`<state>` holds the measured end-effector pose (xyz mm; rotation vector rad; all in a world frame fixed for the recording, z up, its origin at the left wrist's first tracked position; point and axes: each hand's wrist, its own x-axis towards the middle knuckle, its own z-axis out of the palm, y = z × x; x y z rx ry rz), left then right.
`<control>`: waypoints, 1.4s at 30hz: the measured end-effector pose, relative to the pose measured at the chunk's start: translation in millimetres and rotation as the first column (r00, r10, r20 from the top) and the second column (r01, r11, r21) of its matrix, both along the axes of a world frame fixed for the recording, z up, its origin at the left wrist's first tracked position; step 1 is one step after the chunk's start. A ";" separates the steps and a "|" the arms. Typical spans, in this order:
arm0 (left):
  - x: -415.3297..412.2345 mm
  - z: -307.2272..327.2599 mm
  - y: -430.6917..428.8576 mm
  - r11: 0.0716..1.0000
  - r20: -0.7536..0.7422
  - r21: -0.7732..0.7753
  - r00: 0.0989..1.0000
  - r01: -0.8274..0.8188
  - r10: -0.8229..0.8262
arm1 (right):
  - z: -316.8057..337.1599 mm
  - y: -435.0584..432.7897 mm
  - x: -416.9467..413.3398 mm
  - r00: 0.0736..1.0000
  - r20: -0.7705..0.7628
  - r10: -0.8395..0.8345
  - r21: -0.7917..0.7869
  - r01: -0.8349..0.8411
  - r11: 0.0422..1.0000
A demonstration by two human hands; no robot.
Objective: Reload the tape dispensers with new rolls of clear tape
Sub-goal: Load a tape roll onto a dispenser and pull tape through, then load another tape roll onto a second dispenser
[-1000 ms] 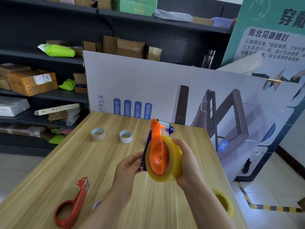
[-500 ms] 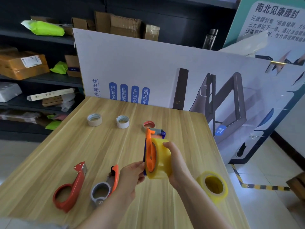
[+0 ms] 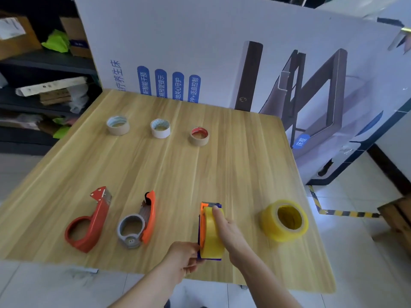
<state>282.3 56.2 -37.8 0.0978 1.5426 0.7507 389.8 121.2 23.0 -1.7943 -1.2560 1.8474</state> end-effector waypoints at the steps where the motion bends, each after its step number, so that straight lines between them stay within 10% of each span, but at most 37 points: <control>1: 0.5 -4.2 -0.2 1.000 0.003 -0.022 1.000 0.010 -0.010 | -7.1 -0.1 0.9 1.000 0.016 -0.009 -0.012 0.009 1.000; 15: 1.1 -27.2 3.6 0.936 -0.071 -0.100 0.935 0.339 -0.346 | -68.9 -12.9 3.6 0.991 0.126 0.044 0.000 -0.045 0.999; 21: -14.4 -19.6 10.3 0.750 -0.506 -0.211 0.586 0.627 -0.633 | -76.7 -18.2 3.2 0.992 0.098 0.081 -0.004 -0.081 0.997; 27: -16.1 2.4 15.8 0.890 -0.476 0.214 0.839 0.402 -0.265 | -71.5 -19.1 3.2 0.994 0.069 0.090 -0.002 -0.090 0.996; 42: -27.5 21.5 39.8 0.736 -0.527 -0.018 0.619 0.676 -0.582 | -47.9 -9.8 7.0 0.891 0.377 0.254 0.022 -0.283 0.959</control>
